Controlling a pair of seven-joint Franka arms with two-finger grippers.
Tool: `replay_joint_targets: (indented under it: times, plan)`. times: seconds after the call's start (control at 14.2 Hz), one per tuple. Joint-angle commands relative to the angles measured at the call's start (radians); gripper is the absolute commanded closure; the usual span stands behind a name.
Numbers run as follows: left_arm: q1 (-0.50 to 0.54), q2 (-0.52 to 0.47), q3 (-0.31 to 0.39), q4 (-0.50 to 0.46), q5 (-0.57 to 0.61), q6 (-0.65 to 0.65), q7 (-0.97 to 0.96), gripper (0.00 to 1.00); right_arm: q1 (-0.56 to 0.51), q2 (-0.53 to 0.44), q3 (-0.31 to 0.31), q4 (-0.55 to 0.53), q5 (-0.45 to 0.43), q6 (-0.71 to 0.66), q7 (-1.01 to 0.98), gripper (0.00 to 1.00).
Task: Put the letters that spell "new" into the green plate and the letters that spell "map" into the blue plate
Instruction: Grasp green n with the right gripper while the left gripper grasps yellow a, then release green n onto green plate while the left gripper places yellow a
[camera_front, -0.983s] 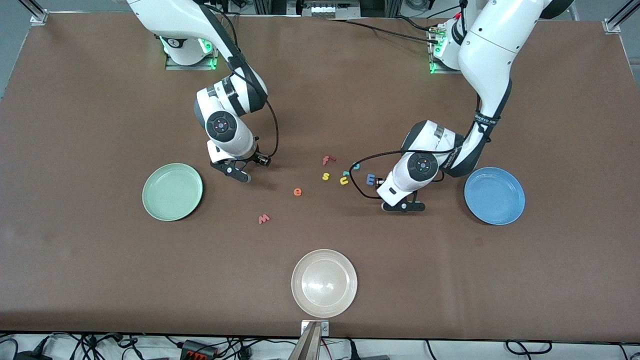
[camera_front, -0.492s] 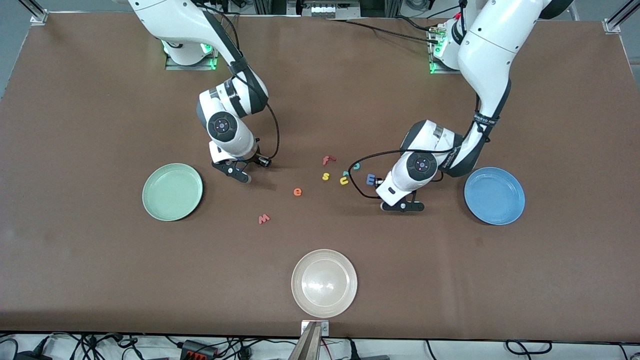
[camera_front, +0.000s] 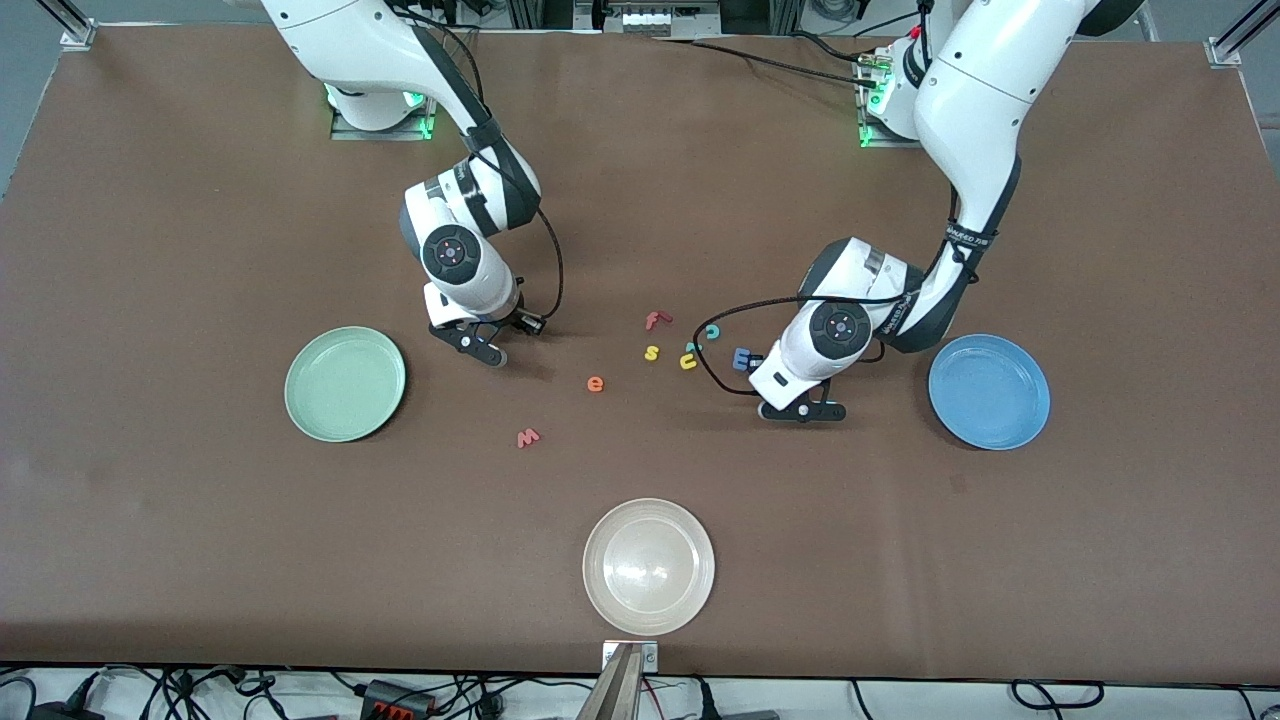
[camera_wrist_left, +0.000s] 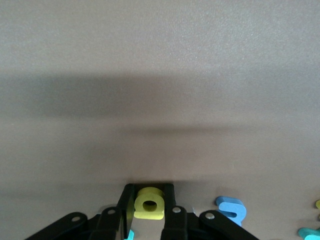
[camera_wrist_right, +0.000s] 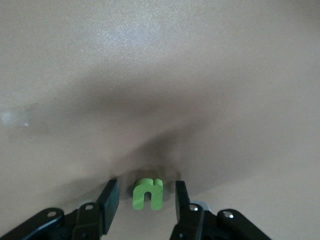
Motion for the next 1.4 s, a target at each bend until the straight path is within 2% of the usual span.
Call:
replay_joint_targets:
  times: [0.0, 0.14, 0.35, 0.56, 0.77, 0.98, 1.19, 1.26, 1.33]
  plan:
    - [0.019, -0.087, 0.008, -0.002, 0.01, -0.115, 0.022, 0.81, 0.012, -0.007, -0.004, -0.009, 0.014, 0.006, 0.009, 0.55]
    - [0.068, -0.147, 0.015, 0.011, 0.012, -0.208, 0.065, 0.81, 0.015, -0.007, -0.004, -0.009, 0.014, 0.006, 0.008, 0.59]
    - [0.171, -0.154, 0.017, 0.039, 0.016, -0.275, 0.191, 0.81, 0.018, -0.005, -0.004, -0.009, 0.014, 0.003, 0.001, 0.71]
    - [0.209, -0.143, 0.017, 0.042, 0.099, -0.305, 0.21, 0.81, 0.015, -0.021, -0.005, -0.009, 0.014, -0.004, -0.015, 0.81]
    - [0.264, -0.109, 0.017, 0.041, 0.174, -0.301, 0.22, 0.81, -0.018, -0.114, -0.021, 0.005, 0.014, -0.111, -0.116, 0.84]
    - [0.333, -0.094, 0.015, 0.041, 0.191, -0.289, 0.286, 0.8, -0.173, -0.191, -0.021, 0.019, 0.008, -0.252, -0.347, 0.84]
    - [0.402, -0.068, 0.017, 0.033, 0.217, -0.238, 0.387, 0.78, -0.355, -0.176, -0.028, 0.034, -0.023, -0.274, -0.639, 0.84]
    - [0.416, -0.065, 0.015, 0.033, 0.217, -0.236, 0.407, 0.61, -0.4, -0.153, -0.027, 0.051, -0.053, -0.276, -0.705, 0.84]
    - [0.416, -0.062, 0.015, 0.031, 0.216, -0.238, 0.407, 0.3, -0.434, -0.13, -0.027, 0.062, -0.075, -0.274, -0.739, 0.84]
